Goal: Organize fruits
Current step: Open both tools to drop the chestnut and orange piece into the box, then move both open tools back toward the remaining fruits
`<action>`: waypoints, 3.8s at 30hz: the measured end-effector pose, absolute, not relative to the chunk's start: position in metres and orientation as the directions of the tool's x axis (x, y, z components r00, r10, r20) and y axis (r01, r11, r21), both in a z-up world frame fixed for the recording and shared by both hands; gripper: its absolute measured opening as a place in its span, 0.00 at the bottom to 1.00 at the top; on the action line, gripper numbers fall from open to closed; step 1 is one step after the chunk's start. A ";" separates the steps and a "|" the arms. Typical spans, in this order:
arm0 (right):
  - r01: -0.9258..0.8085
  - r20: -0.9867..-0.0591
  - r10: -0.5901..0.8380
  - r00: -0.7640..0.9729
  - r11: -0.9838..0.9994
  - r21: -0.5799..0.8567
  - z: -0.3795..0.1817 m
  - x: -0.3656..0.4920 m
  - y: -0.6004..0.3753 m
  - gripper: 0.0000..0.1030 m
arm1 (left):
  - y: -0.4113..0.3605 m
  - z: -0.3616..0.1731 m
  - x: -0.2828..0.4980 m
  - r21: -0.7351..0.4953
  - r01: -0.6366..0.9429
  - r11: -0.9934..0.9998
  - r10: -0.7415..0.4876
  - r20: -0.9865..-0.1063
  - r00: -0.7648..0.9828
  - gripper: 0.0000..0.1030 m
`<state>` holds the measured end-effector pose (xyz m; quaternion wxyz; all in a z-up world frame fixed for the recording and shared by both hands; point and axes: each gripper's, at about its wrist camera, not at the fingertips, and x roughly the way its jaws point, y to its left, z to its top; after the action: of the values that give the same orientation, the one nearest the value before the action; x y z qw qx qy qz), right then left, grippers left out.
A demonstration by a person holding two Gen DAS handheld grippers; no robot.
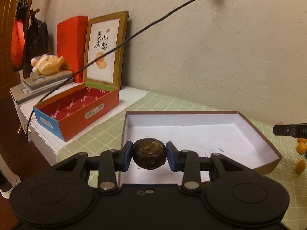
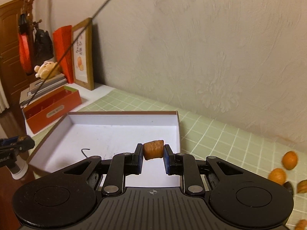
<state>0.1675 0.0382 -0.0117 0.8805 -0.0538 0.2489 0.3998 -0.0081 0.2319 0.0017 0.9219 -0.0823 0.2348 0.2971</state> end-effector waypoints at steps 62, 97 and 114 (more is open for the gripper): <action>-0.606 -0.420 0.591 0.689 0.788 0.114 0.004 0.175 -0.044 1.00 | 0.186 0.019 -0.001 0.002 -0.542 0.841 0.486 -0.446 0.752 0.91; -0.282 -0.475 0.280 0.834 0.957 0.068 -0.011 0.140 -0.260 1.00 | -0.006 -0.017 0.068 -0.006 -0.115 0.993 0.092 -0.554 0.828 0.73; -0.178 -0.566 0.181 0.804 0.982 0.062 -0.039 0.135 -0.325 1.00 | -0.089 -0.056 0.109 -0.015 -0.022 1.000 0.007 -0.651 0.759 0.41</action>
<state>0.1350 -0.3253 -0.0389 0.9498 0.0030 0.2983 0.0946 0.1089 -0.0889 -0.0563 0.9377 -0.0109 0.3473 0.0079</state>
